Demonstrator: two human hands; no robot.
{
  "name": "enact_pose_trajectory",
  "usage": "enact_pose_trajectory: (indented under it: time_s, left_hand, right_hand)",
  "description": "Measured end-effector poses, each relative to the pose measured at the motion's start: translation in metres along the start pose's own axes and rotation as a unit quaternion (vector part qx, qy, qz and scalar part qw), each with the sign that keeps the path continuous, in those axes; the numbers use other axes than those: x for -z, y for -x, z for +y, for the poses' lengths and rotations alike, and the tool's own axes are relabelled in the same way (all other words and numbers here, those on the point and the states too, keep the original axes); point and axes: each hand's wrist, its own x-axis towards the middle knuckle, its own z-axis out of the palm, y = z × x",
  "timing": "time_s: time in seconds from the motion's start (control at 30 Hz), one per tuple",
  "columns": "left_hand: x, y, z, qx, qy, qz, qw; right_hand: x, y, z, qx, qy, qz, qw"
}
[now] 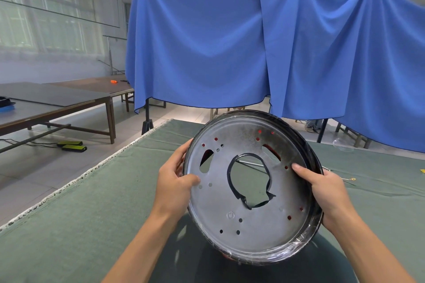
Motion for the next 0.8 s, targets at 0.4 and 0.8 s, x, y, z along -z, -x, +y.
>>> enact_pose_trajectory:
  time_s: [0.4, 0.8]
  left_hand:
    - [-0.0072, -0.0049, 0.0011, -0.010, -0.079, 0.029, 0.996]
    - [-0.0083, -0.0097, -0.0025, 0.009, -0.075, 0.043, 0.996]
  right_hand:
    - [0.0008, 0.0000, -0.0030, 0.044, 0.026, 0.004, 0.999]
    - [0.0021, 0.0022, -0.0084, 0.059, 0.059, -0.003, 0.996]
